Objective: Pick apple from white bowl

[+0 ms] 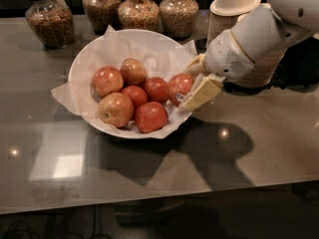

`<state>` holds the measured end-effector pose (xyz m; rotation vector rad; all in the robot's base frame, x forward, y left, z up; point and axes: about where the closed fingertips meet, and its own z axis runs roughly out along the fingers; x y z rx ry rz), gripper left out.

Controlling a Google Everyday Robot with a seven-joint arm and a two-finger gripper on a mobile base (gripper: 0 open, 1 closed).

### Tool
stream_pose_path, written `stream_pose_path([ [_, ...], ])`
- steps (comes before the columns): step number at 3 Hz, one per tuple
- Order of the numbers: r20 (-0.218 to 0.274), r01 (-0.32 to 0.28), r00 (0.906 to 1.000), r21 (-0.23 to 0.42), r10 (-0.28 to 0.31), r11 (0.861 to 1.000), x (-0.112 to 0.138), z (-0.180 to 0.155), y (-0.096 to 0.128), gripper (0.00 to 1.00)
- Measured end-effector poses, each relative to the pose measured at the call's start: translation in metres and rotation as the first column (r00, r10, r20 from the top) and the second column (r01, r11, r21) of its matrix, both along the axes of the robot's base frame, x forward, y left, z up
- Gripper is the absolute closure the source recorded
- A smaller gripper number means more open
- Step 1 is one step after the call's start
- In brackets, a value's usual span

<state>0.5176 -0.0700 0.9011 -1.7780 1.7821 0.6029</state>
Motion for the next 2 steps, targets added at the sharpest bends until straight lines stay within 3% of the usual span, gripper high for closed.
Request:
stream_pose_path([
  [1,0.041,-0.010,0.9991,0.164,0.003,0.986,-0.005,0.033,-0.021,1.00],
  [2,0.069,-0.045,0.9973,0.292,0.026,0.955,-0.004,0.061,-0.032,1.00],
])
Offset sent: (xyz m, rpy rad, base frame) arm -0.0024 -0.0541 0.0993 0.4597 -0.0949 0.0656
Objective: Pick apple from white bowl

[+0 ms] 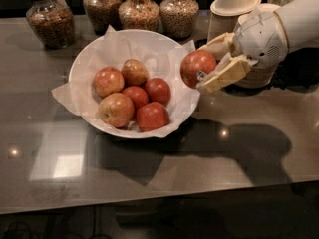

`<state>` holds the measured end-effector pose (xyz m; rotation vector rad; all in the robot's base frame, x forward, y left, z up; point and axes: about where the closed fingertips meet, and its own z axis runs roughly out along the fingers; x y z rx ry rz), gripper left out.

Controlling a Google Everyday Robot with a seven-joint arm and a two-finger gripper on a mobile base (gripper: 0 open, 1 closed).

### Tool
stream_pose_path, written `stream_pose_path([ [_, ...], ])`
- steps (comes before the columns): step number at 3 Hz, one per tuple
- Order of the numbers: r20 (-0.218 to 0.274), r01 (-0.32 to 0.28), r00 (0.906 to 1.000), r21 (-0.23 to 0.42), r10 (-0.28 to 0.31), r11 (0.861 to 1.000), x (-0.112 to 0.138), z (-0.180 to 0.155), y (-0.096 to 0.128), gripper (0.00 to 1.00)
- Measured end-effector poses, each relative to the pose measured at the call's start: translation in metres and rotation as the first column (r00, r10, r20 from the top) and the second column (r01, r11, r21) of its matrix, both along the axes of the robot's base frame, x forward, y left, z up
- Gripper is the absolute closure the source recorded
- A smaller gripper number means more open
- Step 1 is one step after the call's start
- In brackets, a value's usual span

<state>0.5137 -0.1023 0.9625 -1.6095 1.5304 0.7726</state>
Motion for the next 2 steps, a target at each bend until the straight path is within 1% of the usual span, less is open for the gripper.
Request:
stream_pose_path([
  [1,0.013,-0.053,0.9986,0.061,0.052,0.997,0.0059,0.0209,0.0057,1.00],
  [2,0.020,-0.050,0.9986,0.060,0.049,0.997,0.0064,0.0230,0.0066,1.00],
])
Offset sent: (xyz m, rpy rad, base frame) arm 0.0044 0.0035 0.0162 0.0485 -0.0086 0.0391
